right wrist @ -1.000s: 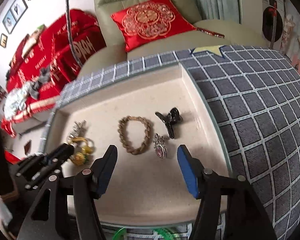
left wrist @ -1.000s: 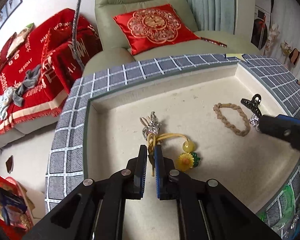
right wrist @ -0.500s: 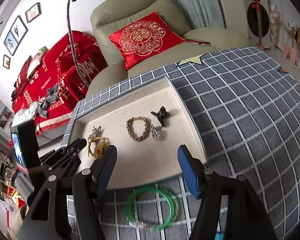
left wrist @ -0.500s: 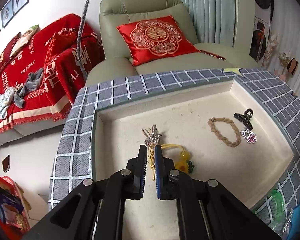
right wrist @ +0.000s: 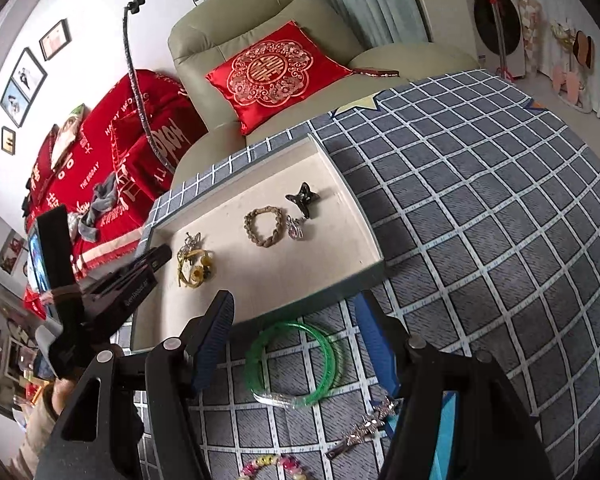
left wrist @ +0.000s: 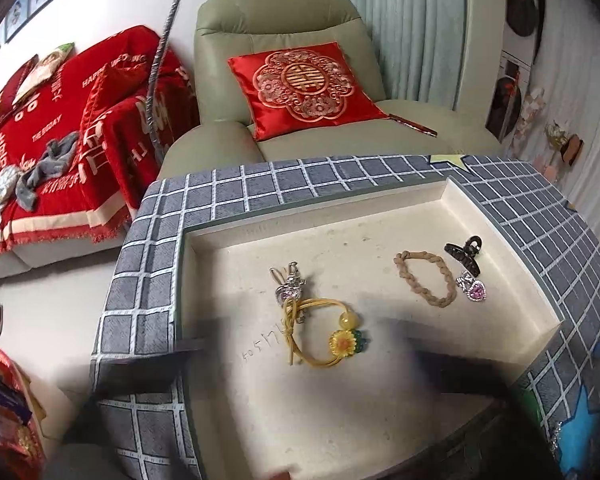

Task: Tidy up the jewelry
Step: 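Withdraw both tools from the tray toward the remaining jewelry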

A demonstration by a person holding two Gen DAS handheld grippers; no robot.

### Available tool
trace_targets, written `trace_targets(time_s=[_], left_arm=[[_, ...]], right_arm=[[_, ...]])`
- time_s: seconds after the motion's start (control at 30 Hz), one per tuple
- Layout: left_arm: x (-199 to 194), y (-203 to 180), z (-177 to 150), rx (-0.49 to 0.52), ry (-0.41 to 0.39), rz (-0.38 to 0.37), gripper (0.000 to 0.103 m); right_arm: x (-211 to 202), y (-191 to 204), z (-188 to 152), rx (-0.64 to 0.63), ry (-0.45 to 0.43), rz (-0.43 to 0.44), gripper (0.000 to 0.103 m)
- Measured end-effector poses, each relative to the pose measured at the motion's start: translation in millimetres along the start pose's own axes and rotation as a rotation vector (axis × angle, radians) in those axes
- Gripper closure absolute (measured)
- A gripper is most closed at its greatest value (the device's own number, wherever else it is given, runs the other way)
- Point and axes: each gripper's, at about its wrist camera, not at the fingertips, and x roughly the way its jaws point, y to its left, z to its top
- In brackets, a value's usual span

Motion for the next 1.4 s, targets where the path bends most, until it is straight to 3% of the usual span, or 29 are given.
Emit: trace_targets(time_s=[0.2, 0.3, 0.37, 0.43, 0.53, 0.87, 1.4], left_arm=[[-16.6, -2.4, -2.1, 0.029, -0.035, 0.000, 0.000], [-33.5, -3.8, -10.2, 0.047, -0.054, 0.000, 0.000], [-45.3, -2.6, -18.7, 0.047, -0.056, -0.011, 0.000], [-57.0, 0.6, -28.1, 0.032, -0.056, -0.032, 0.000], [-69.4, 6.5, -44.6, -0.002, -0.043, -0.067, 0.000], [-101.0, 13.0, -99.7, -0.017, 0.015, -0.061, 0.000], [-99.8, 15.8, -139.3, -0.031, 0.126, -0.075, 0.000]], right_arm=[[-3.8, 10.9, -8.8, -0.054, 0.011, -0.003, 0.036], [-10.9, 20.0, -14.1, -0.099, -0.008, -0.003, 0.013], [-17.4, 25.4, -18.2, -0.129, -0.033, -0.012, 0.013], [-24.9, 30.3, -22.0, -0.145, -0.054, 0.000, 0.000], [-34.8, 33.5, -28.2, -0.140, -0.079, 0.028, 0.000], [-52.9, 29.2, -56.7, -0.139, 0.001, 0.008, 0.000], [-55.2, -4.7, -99.2, -0.118, 0.077, -0.080, 0.000]])
